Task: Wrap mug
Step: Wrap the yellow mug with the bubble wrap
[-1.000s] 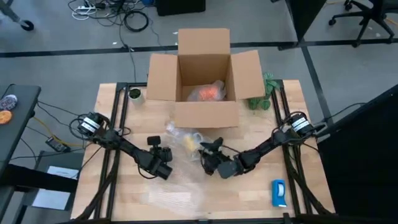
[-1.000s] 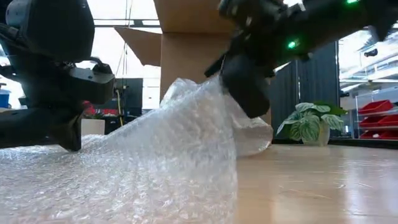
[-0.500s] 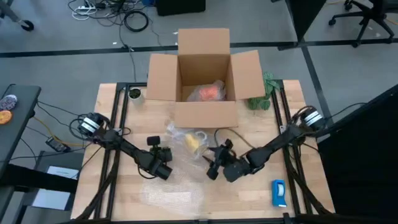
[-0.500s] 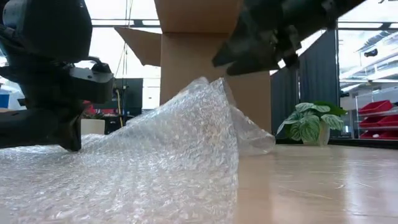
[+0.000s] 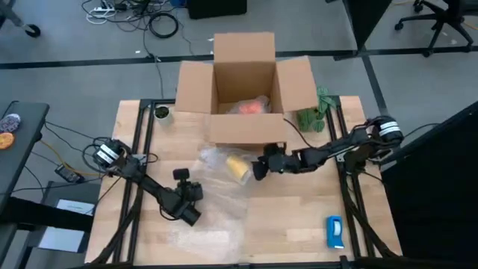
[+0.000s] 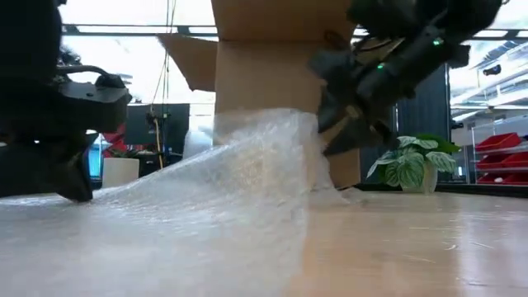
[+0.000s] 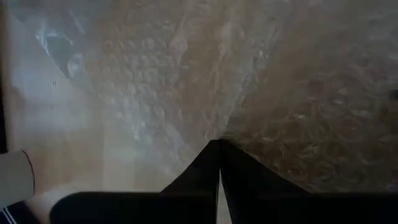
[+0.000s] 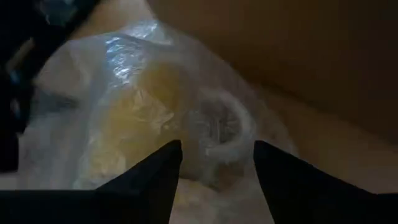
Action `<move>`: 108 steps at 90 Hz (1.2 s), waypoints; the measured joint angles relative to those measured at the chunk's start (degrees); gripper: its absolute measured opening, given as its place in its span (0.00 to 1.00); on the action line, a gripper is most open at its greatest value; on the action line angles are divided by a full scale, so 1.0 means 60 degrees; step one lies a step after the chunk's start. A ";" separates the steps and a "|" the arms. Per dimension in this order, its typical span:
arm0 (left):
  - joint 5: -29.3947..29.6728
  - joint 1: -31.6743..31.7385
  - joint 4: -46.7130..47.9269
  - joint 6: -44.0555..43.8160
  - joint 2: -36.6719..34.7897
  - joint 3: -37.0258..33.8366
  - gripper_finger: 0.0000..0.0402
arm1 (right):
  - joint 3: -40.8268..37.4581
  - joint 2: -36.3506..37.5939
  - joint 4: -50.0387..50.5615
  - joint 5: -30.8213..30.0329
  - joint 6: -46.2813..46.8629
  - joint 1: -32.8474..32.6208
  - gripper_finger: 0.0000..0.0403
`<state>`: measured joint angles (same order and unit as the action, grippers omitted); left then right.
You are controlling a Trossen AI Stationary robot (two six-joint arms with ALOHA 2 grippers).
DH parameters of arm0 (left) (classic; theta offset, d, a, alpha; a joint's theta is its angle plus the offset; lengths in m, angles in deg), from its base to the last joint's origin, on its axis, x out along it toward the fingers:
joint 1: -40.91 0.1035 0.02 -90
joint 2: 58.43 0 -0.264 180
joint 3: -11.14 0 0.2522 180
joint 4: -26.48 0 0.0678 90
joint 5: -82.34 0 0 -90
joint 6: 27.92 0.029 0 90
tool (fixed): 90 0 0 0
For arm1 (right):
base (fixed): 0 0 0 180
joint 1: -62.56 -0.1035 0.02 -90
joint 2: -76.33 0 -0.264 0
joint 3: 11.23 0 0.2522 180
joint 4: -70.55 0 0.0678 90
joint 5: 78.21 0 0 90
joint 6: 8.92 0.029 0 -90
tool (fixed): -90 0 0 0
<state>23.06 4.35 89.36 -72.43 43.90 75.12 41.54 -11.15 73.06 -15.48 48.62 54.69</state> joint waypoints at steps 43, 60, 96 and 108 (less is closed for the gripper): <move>-0.0008 -0.0401 0.0220 -0.0386 -0.0018 -0.0353 0.00 | -0.3309 0.0528 -0.6039 0.1258 0.2432 0.0877 0.45; -0.0292 -0.0613 0.0604 -0.0426 -0.0018 -0.0364 0.00 | -0.3005 0.0528 -0.6350 0.1562 0.3714 -0.0082 0.45; -0.0149 -0.0667 0.0557 -0.0623 -0.0018 -0.0372 0.00 | -0.1049 -0.0714 -0.5665 -0.0467 0.5272 -0.1230 0.43; -0.0115 -0.0682 0.0528 -0.0616 -0.0018 -0.0366 0.00 | -0.0310 -0.1961 -0.5681 -0.0422 0.5522 -0.0936 0.43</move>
<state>22.37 0.26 92.53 -76.12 43.79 72.92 39.68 -22.92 38.98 -18.02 81.75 49.07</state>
